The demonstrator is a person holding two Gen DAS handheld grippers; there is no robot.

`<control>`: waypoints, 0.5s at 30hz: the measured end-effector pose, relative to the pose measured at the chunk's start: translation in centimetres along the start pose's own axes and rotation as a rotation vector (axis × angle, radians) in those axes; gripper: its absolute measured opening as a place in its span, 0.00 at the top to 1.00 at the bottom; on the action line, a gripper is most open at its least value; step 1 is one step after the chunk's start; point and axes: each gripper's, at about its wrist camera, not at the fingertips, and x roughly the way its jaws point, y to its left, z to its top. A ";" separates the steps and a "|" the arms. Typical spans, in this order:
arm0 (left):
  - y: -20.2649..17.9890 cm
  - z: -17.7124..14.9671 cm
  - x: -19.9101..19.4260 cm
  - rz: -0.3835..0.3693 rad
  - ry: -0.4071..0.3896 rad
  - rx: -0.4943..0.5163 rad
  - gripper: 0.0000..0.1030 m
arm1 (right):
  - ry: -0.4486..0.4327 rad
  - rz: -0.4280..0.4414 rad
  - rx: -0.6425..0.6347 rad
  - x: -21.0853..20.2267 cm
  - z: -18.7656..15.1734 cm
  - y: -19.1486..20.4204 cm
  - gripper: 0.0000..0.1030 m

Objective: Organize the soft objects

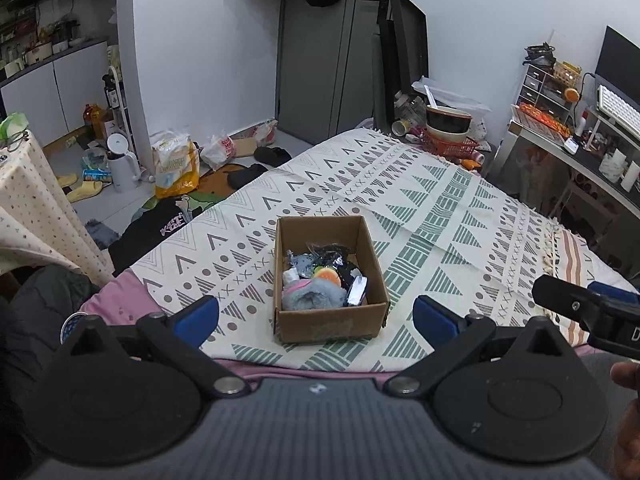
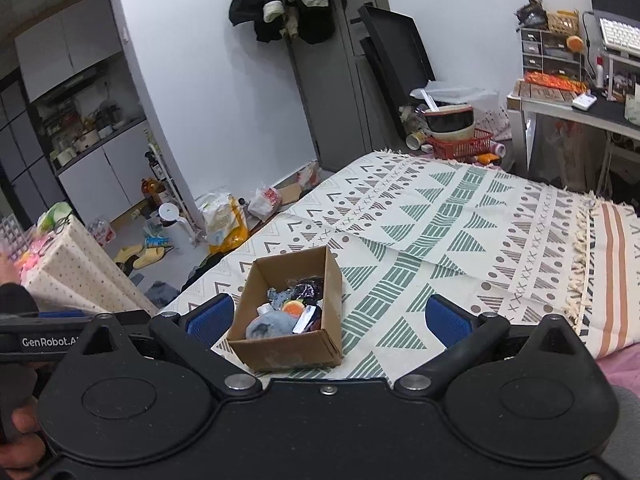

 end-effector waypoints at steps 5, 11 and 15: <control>-0.4 -0.5 -0.9 -0.003 -0.011 0.028 0.01 | 0.006 -0.024 -0.017 -0.6 -0.3 -0.3 0.00; -0.6 -0.9 -1.4 -0.002 -0.008 0.027 0.01 | 0.016 -0.051 -0.023 -1.3 -1.1 -1.2 0.00; -0.9 -0.9 -2.0 -0.010 -0.015 0.040 0.01 | 0.013 -0.056 -0.018 -1.6 -1.2 -1.6 0.00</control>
